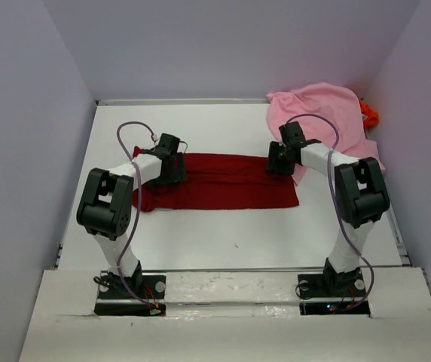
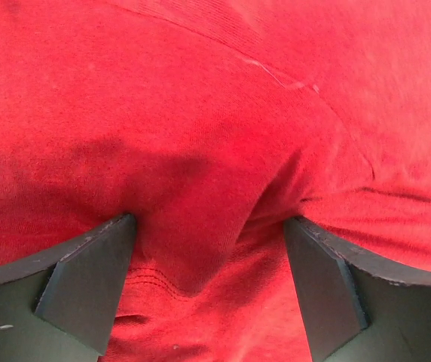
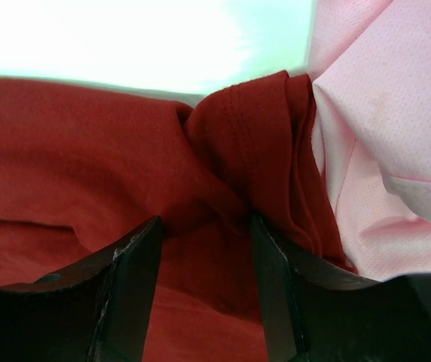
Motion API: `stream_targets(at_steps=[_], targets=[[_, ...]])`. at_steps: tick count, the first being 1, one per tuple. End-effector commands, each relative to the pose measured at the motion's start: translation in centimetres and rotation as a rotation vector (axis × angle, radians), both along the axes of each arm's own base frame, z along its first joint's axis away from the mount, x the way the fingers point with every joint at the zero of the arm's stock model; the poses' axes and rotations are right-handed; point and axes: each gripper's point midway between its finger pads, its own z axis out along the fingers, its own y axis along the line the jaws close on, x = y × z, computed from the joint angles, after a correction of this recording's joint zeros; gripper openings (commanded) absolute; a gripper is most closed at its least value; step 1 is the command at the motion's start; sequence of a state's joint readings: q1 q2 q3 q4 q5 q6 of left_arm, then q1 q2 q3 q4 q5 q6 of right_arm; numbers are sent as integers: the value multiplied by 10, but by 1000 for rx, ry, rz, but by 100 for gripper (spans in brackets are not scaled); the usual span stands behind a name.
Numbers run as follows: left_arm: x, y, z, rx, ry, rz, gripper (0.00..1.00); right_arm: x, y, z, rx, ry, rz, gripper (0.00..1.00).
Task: Fold and stack the t-shirts
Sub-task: Fold the tshirt
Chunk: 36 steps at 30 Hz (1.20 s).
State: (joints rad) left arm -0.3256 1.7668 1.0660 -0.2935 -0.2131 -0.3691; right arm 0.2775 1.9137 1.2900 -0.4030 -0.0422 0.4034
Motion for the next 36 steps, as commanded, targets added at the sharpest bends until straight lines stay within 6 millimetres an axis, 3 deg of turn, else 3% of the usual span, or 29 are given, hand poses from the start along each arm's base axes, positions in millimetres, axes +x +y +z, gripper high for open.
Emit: stream_targets(at_steps=[1, 5, 12, 15, 22, 28, 32, 36], targets=[[7, 16, -16, 23, 44, 52, 92, -19, 15, 9, 60, -6, 23, 56], [22, 15, -21, 32, 59, 48, 92, -32, 15, -1, 56, 17, 27, 57], [56, 8, -19, 37, 49, 15, 92, -67, 38, -12, 37, 39, 101, 57], [78, 0, -9, 28, 19, -11, 92, -81, 46, -13, 26, 39, 133, 57], [104, -3, -8, 59, 11, -60, 90, -118, 74, -13, 27, 50, 222, 57], [111, 1, -3, 86, -10, -63, 90, -132, 87, -14, 29, 62, 271, 57], [109, 2, -3, 86, 2, -64, 90, -126, 87, -14, -7, 44, 269, 57], [103, 9, 8, 109, -21, -57, 90, -108, 79, -10, -94, 7, 245, 58]])
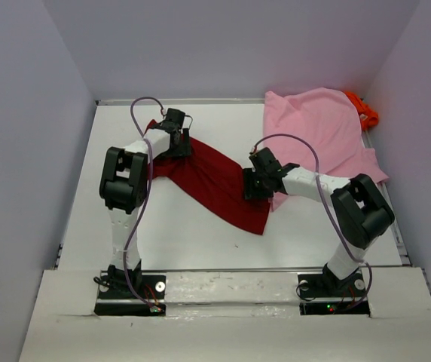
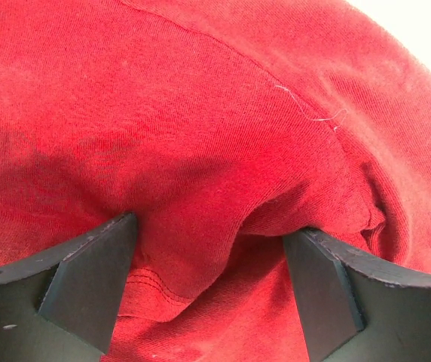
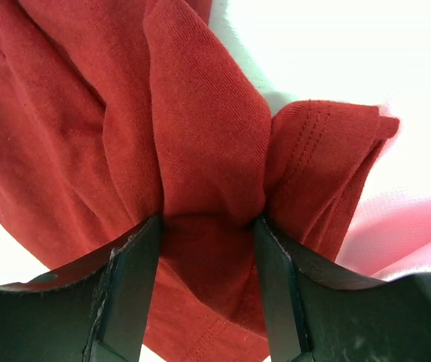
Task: Fold and stack the t-shirts
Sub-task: Fold the tshirt
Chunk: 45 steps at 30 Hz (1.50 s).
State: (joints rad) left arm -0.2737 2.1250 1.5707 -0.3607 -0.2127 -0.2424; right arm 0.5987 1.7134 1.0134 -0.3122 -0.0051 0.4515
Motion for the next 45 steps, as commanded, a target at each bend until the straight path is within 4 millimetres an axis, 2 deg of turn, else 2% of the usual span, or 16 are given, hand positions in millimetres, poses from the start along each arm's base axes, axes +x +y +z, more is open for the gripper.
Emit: stream_targets(at_steps=[1, 2, 5, 6, 8, 9, 11, 12, 15, 19, 20, 23, 27, 33, 38, 45], targets=[[-18, 17, 3, 69, 37, 3, 90, 10, -7, 3, -93, -17, -23, 58], [-22, 19, 5, 72, 36, 10, 90, 14, -7, 8, -96, -33, -22, 58], [-24, 23, 43, 67, -51, 32, 91, 33, -5, 45, -86, -136, -45, 60], [-23, 24, 78, 55, -134, 45, 91, 39, -6, 55, -91, -168, -48, 61], [-28, 24, 110, 24, -209, 51, 92, 50, -5, 84, -77, -227, -70, 61], [-31, 23, 149, -8, -300, 50, 92, 54, -6, 93, -78, -250, -81, 62], [-42, 23, 176, -37, -364, 41, 93, 62, -3, 116, -61, -292, -88, 63], [-50, 23, 205, -64, -430, 33, 93, 65, -4, 122, -69, -308, -96, 64], [-70, 22, 230, -108, -497, 11, 93, 77, -7, 129, -61, -313, -119, 64], [-96, 12, 233, -150, -518, -30, 93, 97, -21, 99, -58, -226, -169, 64], [-106, 10, 231, -160, -519, -43, 93, 104, -30, 80, -61, -177, -199, 64], [-118, 12, 221, -160, -523, -50, 93, 114, -47, 63, -56, -131, -258, 63], [-132, 16, 232, -171, -567, -53, 94, 124, -68, 49, -56, -97, -321, 63], [-133, 18, 245, -163, -611, -61, 94, 115, -71, 44, -58, -78, -333, 63], [-129, 9, 246, -187, -602, -84, 94, 111, -77, 15, -113, -26, -340, 62], [-132, 10, 251, -181, -595, -87, 94, 126, -77, -10, -94, 29, -378, 62]])
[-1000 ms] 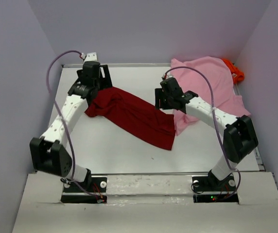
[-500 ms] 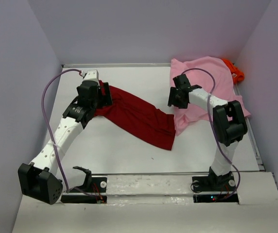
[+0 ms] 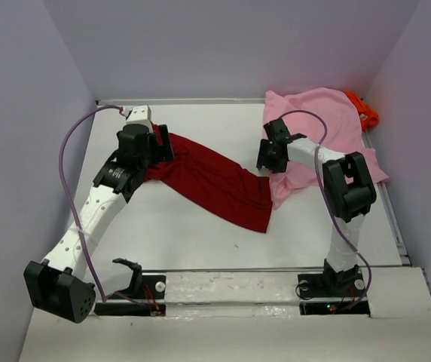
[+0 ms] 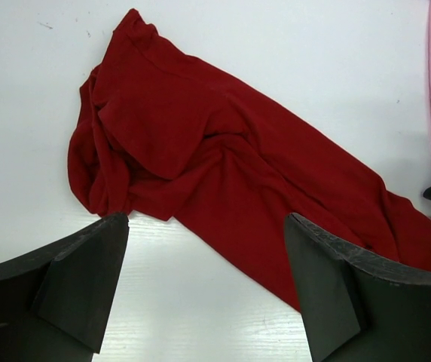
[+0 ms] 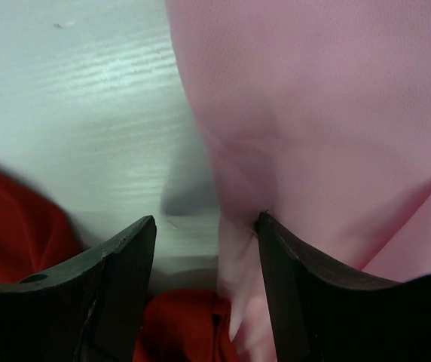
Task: Fold and stack the t-shirts
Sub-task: Fold the tshirt
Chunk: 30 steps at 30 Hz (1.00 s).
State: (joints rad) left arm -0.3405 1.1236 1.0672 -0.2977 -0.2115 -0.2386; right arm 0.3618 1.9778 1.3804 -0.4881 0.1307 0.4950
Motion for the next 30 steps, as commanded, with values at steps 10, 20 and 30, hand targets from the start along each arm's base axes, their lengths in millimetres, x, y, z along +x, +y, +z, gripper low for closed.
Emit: stream_targets(at_steps=[10, 20, 30], targets=[[-1, -4, 33, -6, -65, -23, 94, 56, -32, -11, 96, -1, -125, 61], [0, -4, 30, 9, -57, -28, 94, 100, -72, 12, 86, -66, -200, 61], [0, -4, 25, 31, -44, -26, 94, 158, -135, 30, 117, -128, -340, 61]])
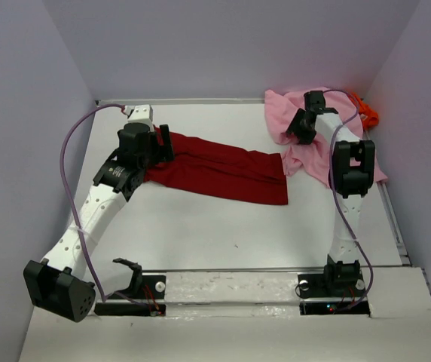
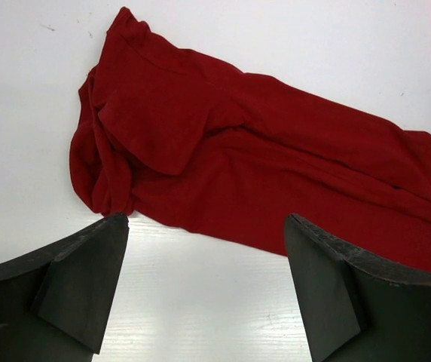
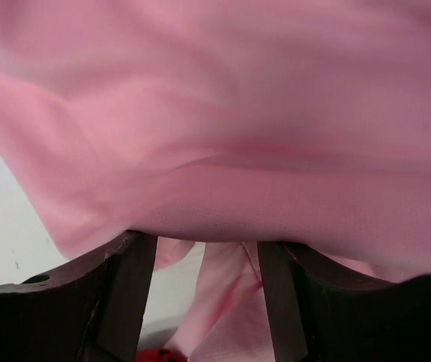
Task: Fold and stack the t-shirts
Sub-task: Fold the tshirt
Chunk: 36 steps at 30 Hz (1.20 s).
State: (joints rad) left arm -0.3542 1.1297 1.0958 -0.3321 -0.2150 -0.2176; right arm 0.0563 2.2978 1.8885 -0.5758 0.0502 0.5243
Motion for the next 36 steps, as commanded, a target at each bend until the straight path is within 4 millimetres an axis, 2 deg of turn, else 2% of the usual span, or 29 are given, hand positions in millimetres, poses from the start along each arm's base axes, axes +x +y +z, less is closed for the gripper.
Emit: stream_targets(at_steps=[1, 2, 3, 4, 5, 8, 9, 11, 14, 19, 20, 23, 25, 28, 29, 30, 33, 35, 36], targets=[[2, -1, 22, 7, -56, -6, 94, 28, -24, 19, 4, -42, -54, 61], [1, 0, 18, 14, -50, -6, 94, 31, -33, 19, 0, -33, -66, 60], [0, 2, 18, 24, -64, 5, 94, 37, -47, 7, -6, -13, -83, 61], [0, 2, 18, 23, -70, 5, 94, 42, -47, 19, -8, -35, -80, 61], [-1, 3, 18, 23, -76, 11, 94, 45, -58, 9, -12, -20, -96, 61], [-2, 1, 18, 23, -76, 3, 94, 57, -81, 18, -8, -50, -128, 61], [-2, 0, 18, 19, -76, -6, 94, 56, -101, 16, 0, -46, -164, 61], [-2, -1, 19, 20, -74, -6, 94, 56, -118, 11, 36, -44, -204, 60], [-2, 0, 17, 24, -70, -2, 94, 54, -146, 16, 19, -56, -244, 59], [-2, 1, 15, 29, -63, 1, 94, 48, -169, 27, -87, -61, -270, 59], [-2, 1, 17, 28, -64, 1, 94, 44, -185, 28, -80, -60, -299, 59], [-5, 2, 15, 27, -69, 2, 94, 39, -201, 36, -60, -74, -326, 59], [-5, 2, 15, 22, -77, 2, 94, 37, -204, 39, -52, -76, -326, 59], [-6, 1, 11, 19, -72, -3, 94, 50, -180, 65, 53, -161, -217, 61], [-6, 1, 9, 18, -70, -3, 94, 59, -160, 79, 93, -207, -145, 62], [-6, 1, 9, 16, -70, -3, 94, 63, -149, 91, 92, -235, -106, 63], [-6, -1, 11, 8, -77, -11, 94, 78, -86, 142, 97, -347, 59, 66], [-7, -1, 8, 7, -74, -12, 94, 81, -61, 180, 87, -423, 129, 68], [-8, -1, 9, 5, -78, -12, 94, 81, -50, 191, 80, -444, 152, 69]])
